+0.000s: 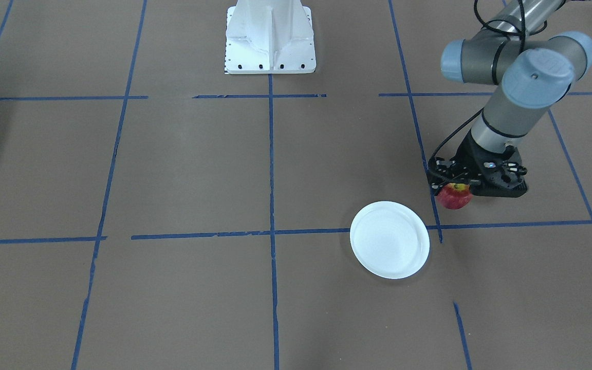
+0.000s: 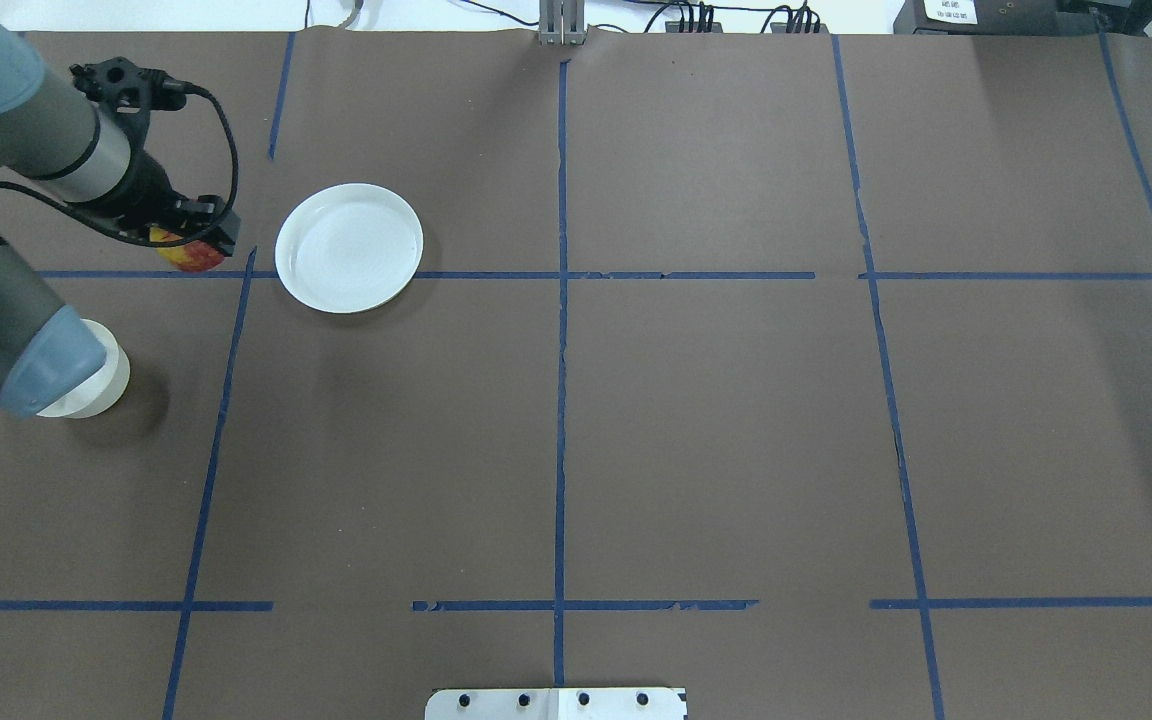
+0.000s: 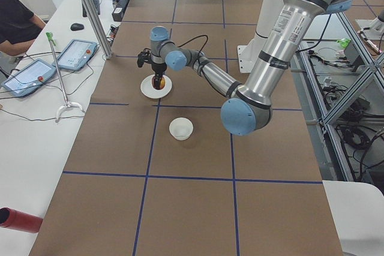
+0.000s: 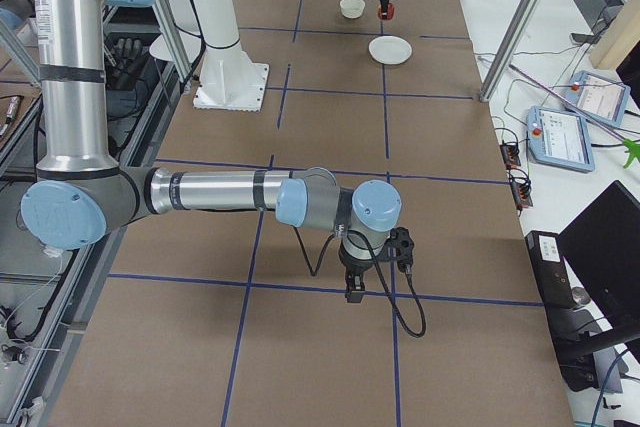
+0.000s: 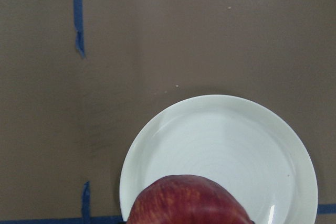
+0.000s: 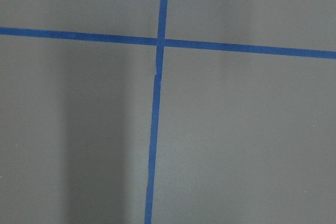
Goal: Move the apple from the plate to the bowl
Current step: 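Lift the apple and carry it toward the white bowl with the left gripper, then lower the apple into the white bowl and open the left gripper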
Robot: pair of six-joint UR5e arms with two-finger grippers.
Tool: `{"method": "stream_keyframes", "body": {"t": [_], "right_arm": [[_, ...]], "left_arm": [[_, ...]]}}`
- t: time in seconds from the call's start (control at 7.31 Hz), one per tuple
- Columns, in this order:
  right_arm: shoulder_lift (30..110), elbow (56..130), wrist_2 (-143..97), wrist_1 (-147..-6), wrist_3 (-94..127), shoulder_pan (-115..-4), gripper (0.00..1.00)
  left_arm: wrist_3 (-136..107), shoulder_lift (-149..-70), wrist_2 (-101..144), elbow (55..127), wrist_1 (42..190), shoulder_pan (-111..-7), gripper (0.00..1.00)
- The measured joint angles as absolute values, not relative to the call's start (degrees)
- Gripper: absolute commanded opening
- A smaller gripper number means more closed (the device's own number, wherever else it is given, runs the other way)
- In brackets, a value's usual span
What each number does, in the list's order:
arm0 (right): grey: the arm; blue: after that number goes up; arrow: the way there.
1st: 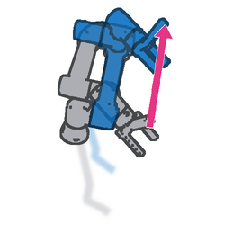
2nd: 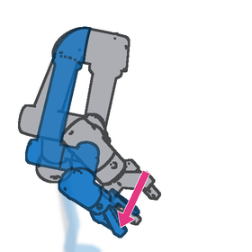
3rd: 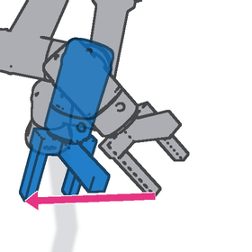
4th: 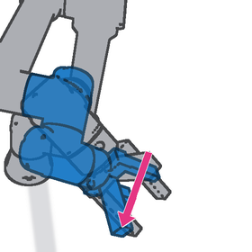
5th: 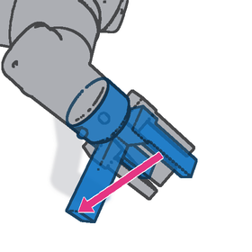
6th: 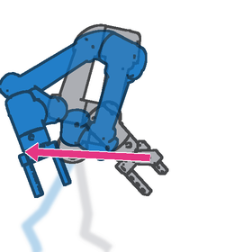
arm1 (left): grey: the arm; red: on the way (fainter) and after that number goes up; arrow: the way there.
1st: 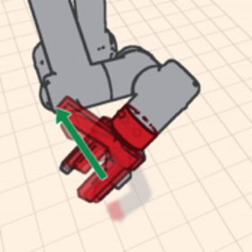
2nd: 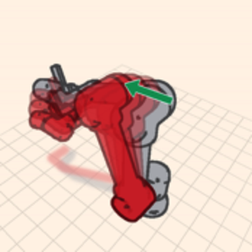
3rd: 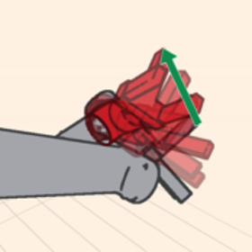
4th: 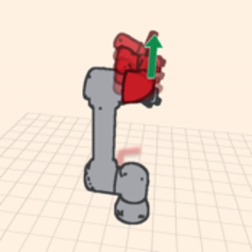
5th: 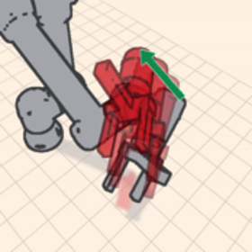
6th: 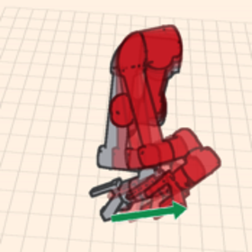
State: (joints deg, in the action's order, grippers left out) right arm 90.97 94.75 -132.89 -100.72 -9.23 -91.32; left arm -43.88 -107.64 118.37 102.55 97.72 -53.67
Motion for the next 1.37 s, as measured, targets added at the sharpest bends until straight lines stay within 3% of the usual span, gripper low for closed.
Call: {"method": "stream_keyframes", "body": {"t": [0.27,0.55,1.37], "right_arm": [[90.97,94.74,-132.89,-100.72,-9.23,-91.32,1.00],[90.97,94.75,-132.89,-100.72,-9.23,-91.32,1.00],[90.97,94.75,-132.89,-100.72,-9.23,-91.32,1.00]], "left_arm": [[-42.38,-95.77,118.33,106.32,106.09,-54.05,0.00],[-43.04,-87.51,118.38,104.90,117.61,-54.10,0.00],[-45.33,-86.45,118.39,100.18,120.84,-53.42,0.00]]}}
